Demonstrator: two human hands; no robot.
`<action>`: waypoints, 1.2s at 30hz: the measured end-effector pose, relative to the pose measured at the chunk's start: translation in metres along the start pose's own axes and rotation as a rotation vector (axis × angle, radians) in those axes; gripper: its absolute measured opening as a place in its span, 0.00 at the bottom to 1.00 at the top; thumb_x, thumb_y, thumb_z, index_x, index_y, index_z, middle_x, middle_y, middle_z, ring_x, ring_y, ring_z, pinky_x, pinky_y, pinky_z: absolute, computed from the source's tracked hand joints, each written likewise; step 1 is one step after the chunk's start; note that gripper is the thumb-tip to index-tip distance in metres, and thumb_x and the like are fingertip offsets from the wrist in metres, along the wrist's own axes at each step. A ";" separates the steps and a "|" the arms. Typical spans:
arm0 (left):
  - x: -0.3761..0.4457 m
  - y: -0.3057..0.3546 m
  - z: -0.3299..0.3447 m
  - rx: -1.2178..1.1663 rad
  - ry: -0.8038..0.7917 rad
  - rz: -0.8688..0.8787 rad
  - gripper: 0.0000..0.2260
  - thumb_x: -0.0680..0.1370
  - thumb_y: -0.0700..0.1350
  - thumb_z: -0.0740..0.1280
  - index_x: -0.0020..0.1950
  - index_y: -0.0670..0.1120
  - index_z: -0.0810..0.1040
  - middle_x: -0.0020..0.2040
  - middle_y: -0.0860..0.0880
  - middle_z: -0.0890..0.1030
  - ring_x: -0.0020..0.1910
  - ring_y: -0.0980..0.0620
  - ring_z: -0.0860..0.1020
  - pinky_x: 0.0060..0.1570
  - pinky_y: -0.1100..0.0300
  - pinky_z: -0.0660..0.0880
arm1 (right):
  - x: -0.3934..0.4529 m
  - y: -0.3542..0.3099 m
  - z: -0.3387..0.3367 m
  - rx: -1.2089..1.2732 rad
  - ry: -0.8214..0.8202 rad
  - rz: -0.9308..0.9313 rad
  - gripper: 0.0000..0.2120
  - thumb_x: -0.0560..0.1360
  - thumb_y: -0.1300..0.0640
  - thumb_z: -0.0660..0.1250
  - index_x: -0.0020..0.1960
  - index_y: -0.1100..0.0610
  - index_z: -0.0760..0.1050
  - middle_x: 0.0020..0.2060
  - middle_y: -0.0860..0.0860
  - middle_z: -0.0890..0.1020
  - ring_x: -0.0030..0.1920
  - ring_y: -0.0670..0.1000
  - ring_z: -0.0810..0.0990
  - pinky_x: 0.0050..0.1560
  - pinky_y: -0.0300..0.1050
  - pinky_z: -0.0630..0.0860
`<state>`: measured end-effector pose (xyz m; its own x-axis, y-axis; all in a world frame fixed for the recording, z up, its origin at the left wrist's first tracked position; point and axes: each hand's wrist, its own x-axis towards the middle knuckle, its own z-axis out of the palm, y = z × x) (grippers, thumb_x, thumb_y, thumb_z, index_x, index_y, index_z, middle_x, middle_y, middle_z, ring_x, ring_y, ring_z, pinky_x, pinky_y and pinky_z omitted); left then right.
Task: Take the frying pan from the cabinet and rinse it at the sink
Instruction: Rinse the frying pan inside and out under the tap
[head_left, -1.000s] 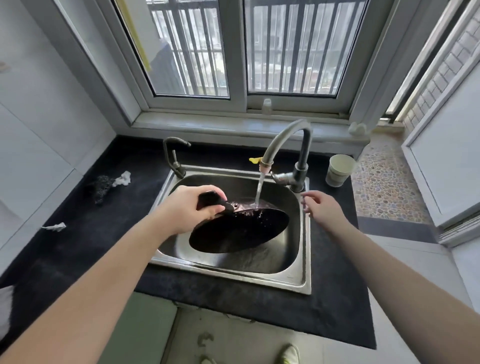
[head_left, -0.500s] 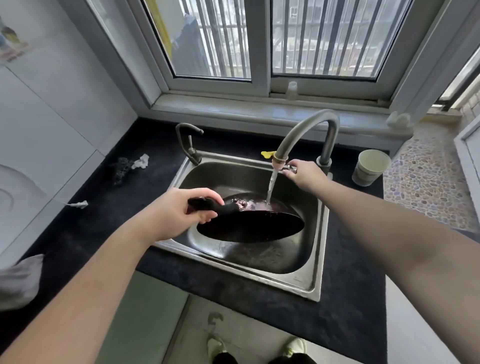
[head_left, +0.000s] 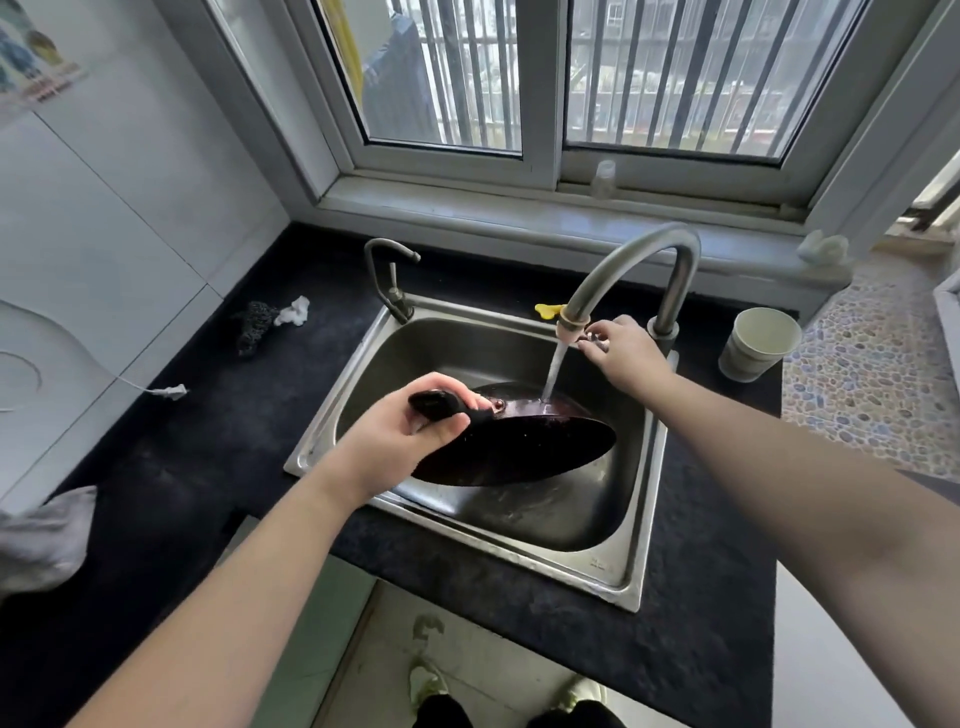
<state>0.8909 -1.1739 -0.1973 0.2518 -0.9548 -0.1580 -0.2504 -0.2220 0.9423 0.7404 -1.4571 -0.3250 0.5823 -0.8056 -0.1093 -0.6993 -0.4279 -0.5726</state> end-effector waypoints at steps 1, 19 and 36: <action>0.000 -0.003 0.008 -0.035 -0.001 0.033 0.04 0.79 0.37 0.64 0.53 0.41 0.77 0.56 0.45 0.82 0.62 0.51 0.77 0.64 0.61 0.70 | 0.000 0.001 0.001 0.003 0.006 -0.005 0.18 0.78 0.46 0.64 0.62 0.55 0.76 0.56 0.55 0.75 0.54 0.55 0.78 0.55 0.46 0.72; 0.035 -0.007 0.053 -0.110 0.519 -0.029 0.14 0.76 0.50 0.69 0.32 0.48 0.74 0.30 0.50 0.76 0.33 0.54 0.75 0.43 0.57 0.74 | -0.004 -0.005 -0.004 -0.019 -0.007 -0.011 0.16 0.79 0.52 0.61 0.65 0.54 0.75 0.58 0.57 0.76 0.60 0.58 0.76 0.60 0.47 0.70; 0.066 -0.016 0.026 -0.278 0.368 0.070 0.11 0.71 0.37 0.65 0.29 0.46 0.71 0.25 0.48 0.72 0.31 0.49 0.72 0.48 0.49 0.72 | -0.002 -0.006 -0.016 -0.040 -0.056 -0.023 0.15 0.79 0.52 0.60 0.62 0.54 0.78 0.58 0.54 0.82 0.59 0.56 0.78 0.56 0.46 0.73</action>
<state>0.8871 -1.2382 -0.2302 0.5705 -0.8209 -0.0236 -0.0310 -0.0502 0.9983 0.7368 -1.4591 -0.3079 0.6201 -0.7716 -0.1420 -0.7007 -0.4633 -0.5425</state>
